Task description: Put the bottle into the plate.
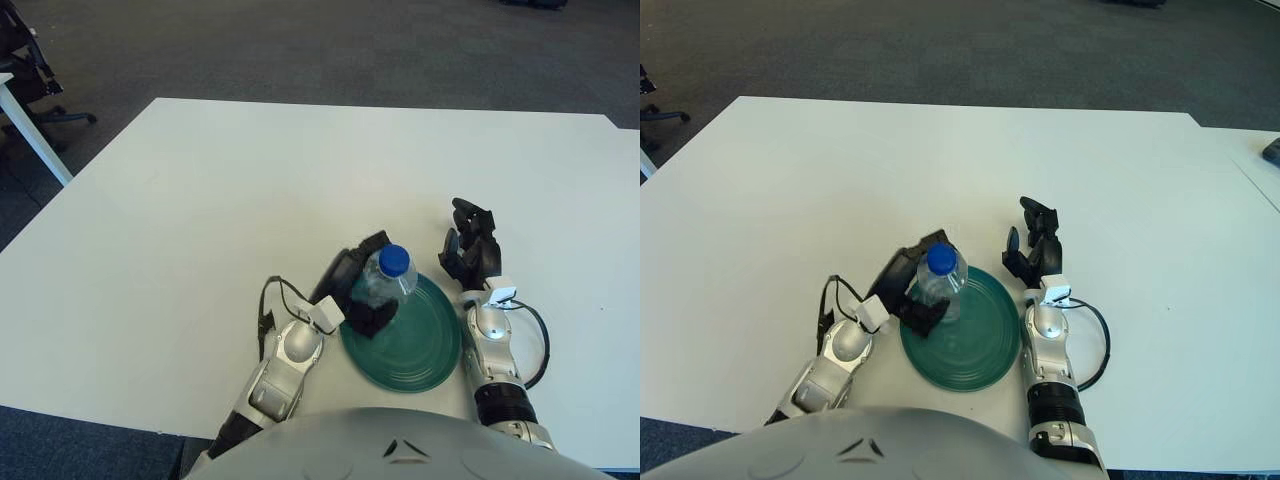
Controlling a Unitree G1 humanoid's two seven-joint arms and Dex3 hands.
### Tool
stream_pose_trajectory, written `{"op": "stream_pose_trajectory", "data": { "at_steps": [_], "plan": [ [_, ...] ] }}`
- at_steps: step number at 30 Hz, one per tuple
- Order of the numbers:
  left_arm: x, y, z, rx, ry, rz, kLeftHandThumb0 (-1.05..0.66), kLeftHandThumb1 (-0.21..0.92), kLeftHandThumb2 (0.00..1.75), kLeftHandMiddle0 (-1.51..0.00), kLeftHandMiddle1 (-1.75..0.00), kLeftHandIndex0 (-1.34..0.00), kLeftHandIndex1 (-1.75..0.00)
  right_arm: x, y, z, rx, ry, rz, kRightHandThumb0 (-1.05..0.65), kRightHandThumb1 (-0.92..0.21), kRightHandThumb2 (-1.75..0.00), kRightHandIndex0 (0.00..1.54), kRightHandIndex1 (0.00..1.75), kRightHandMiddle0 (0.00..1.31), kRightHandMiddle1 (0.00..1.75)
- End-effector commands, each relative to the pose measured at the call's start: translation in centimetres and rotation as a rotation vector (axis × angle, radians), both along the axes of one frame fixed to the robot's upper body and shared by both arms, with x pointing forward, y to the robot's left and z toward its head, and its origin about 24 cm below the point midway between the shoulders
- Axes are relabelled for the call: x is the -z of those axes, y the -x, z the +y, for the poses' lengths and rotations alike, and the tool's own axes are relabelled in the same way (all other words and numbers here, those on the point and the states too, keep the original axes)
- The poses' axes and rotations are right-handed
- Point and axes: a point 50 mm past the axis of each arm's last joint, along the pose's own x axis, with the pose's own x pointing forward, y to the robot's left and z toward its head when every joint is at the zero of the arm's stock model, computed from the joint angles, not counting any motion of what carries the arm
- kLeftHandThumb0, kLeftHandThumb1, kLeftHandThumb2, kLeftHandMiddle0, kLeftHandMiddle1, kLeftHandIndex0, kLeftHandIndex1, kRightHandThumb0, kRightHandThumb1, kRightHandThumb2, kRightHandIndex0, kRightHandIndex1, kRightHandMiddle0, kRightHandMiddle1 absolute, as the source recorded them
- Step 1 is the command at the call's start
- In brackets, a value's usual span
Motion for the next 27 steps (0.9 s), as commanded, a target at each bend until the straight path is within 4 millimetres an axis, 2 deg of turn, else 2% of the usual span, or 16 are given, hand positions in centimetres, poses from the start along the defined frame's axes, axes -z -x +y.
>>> {"op": "stream_pose_trajectory", "data": {
  "at_steps": [1,6,15,27],
  "plan": [
    [-0.4,-0.1,0.4,0.015,0.035,0.032,-0.09,0.18,1.43,-1.24,-1.75,-1.06,-1.75,3.2,2.0,0.8,0.009,-0.043,0.157,-0.42,-0.85,-0.76,0.46,0.32,0.00,0.98],
    [-0.1,0.3,0.7,0.024,0.053,0.091,-0.07,0.21,1.40,-1.25,-1.75,-1.05,-1.75,3.1,2.0,0.6,0.011,-0.040,0.149,-0.40,-0.83,-0.79,0.47,0.32,0.00,0.97],
    [0.7,1.0,0.8,0.007,-0.051,0.099,-0.08,0.26,1.35,-1.29,-1.75,-1.04,-1.75,3.0,1.9,0.5,0.020,-0.033,0.151,-0.38,-0.78,-0.86,0.48,0.32,0.00,0.96],
    [1.6,0.9,0.2,-0.013,-0.007,0.131,-0.09,0.27,1.35,-1.31,-1.75,-1.05,-1.75,2.8,1.9,0.4,0.030,-0.027,0.152,-0.40,-0.75,-0.90,0.51,0.36,0.02,1.01]
  ]
}}
